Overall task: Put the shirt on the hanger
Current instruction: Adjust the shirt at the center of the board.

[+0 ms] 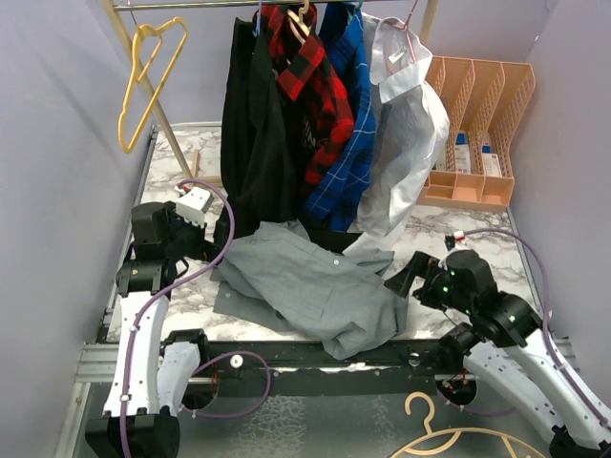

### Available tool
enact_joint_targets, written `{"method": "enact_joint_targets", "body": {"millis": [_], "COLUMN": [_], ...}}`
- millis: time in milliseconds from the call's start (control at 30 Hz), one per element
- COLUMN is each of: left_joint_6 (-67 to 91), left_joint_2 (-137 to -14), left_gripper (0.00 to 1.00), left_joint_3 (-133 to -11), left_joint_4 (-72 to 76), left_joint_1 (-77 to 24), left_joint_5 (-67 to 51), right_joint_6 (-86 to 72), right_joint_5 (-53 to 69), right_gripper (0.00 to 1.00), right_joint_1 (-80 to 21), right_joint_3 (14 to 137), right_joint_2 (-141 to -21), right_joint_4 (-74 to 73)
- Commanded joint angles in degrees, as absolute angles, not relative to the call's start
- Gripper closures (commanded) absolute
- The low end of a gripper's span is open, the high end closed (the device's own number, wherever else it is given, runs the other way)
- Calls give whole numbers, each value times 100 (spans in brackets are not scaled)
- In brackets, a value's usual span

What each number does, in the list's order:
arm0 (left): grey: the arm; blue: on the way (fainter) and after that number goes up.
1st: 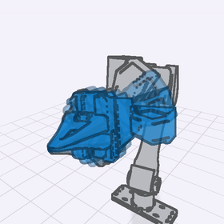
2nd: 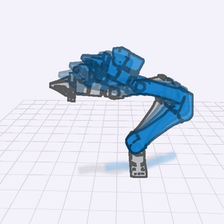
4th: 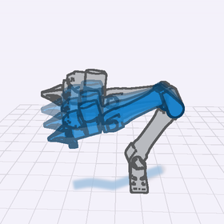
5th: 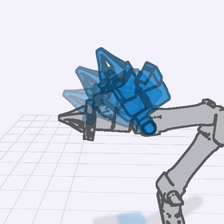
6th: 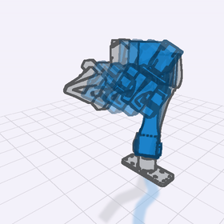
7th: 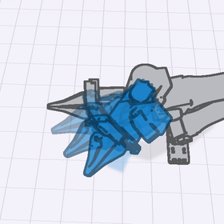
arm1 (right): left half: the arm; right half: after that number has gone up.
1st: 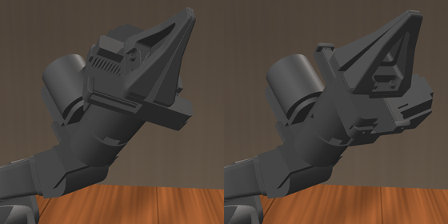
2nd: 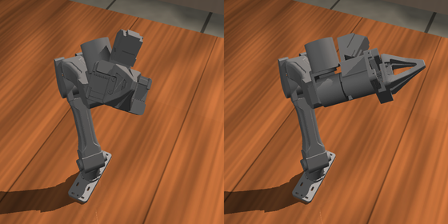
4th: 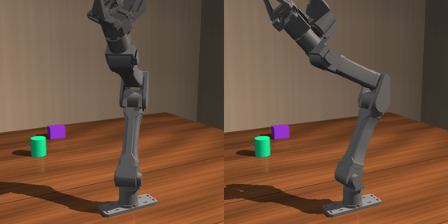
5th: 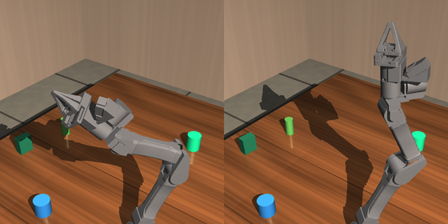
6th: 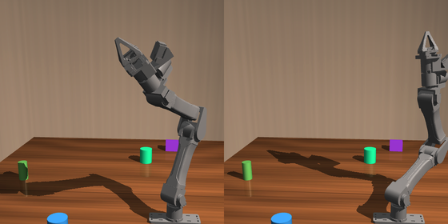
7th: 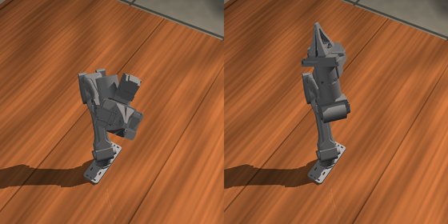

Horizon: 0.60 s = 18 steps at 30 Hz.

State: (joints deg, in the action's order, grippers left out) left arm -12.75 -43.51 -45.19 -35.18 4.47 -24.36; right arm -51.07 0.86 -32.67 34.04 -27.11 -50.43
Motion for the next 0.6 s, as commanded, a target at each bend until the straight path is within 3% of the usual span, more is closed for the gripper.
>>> {"method": "enact_joint_targets", "body": {"millis": [0,567], "left_joint_6": [-1307,-1285], "left_joint_2": [-4283,-4140], "left_gripper": [1,1], "left_joint_3": [-4511,-4553], "left_joint_4": [-3447,-3464], "left_joint_1": [431,424], "left_joint_5": [-2412,-2334], "right_joint_6": [-5184,-6357], "right_joint_5": [102,-597], "right_gripper": [0,0], "right_joint_1": [-3278,-3277], "right_joint_3": [3567,2857], "right_joint_2": [-2259,-2876], "right_joint_4": [-5795,-5771]}}
